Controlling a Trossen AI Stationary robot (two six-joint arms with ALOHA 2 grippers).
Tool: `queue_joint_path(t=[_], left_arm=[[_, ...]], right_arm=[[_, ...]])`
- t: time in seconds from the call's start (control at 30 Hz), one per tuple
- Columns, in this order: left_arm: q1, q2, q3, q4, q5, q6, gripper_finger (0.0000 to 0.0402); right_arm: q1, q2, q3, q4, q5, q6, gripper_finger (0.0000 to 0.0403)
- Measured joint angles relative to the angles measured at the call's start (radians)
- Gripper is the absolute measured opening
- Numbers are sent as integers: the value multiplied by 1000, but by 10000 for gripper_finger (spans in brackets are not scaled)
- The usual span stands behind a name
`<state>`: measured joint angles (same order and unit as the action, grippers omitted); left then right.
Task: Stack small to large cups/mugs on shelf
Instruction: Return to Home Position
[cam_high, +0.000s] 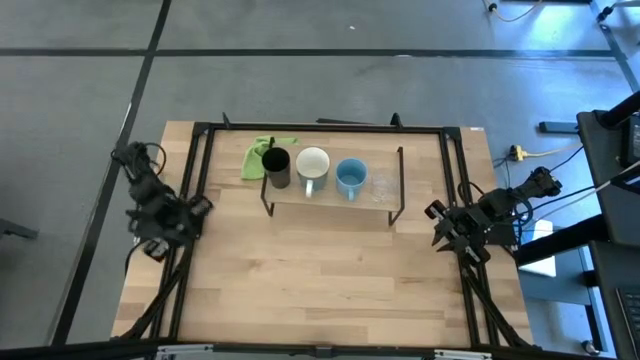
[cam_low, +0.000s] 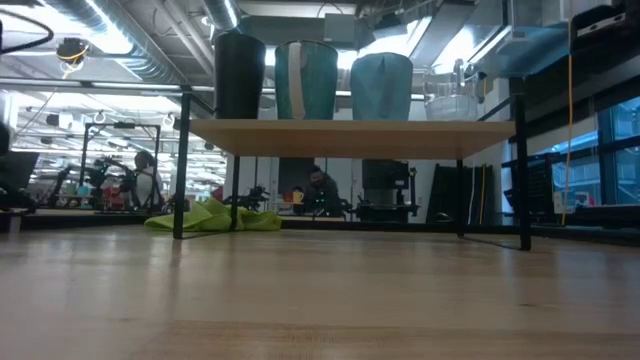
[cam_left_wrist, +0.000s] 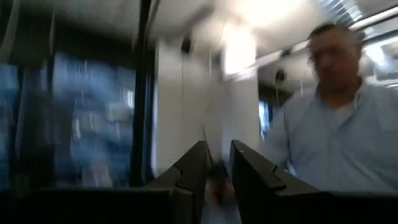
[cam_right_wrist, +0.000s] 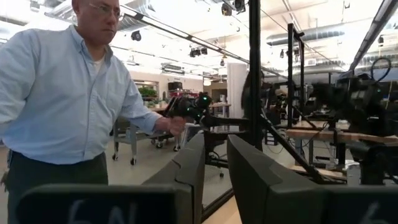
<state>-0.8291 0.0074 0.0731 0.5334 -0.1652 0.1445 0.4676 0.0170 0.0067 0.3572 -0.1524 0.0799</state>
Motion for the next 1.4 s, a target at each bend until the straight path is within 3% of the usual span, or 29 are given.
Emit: queue_joint_path(t=[0.1,0.17,0.43,0.63,0.8,1.0,1.4], left_arm=[[7,-4,-1,-229,-70,-243,66],[11,-4,-2,-307,-45,-320,66],[48,0,8,-733,58,-268,66],[109,17,46,-932,4,-313,66],[188,18,49,-943,-72,-271,66],[281,18,48,-941,-63,-250,66],[289,18,48,-941,-57,-266,66]], right_arm=[[1,0,0,-3,-1,10,72],[1,0,0,-5,-1,23,72],[1,2,0,-126,47,76,72],[0,2,0,-319,167,118,72],[1,34,0,-339,141,146,72],[0,90,0,-338,136,120,71],[0,111,0,-339,133,72,71]])
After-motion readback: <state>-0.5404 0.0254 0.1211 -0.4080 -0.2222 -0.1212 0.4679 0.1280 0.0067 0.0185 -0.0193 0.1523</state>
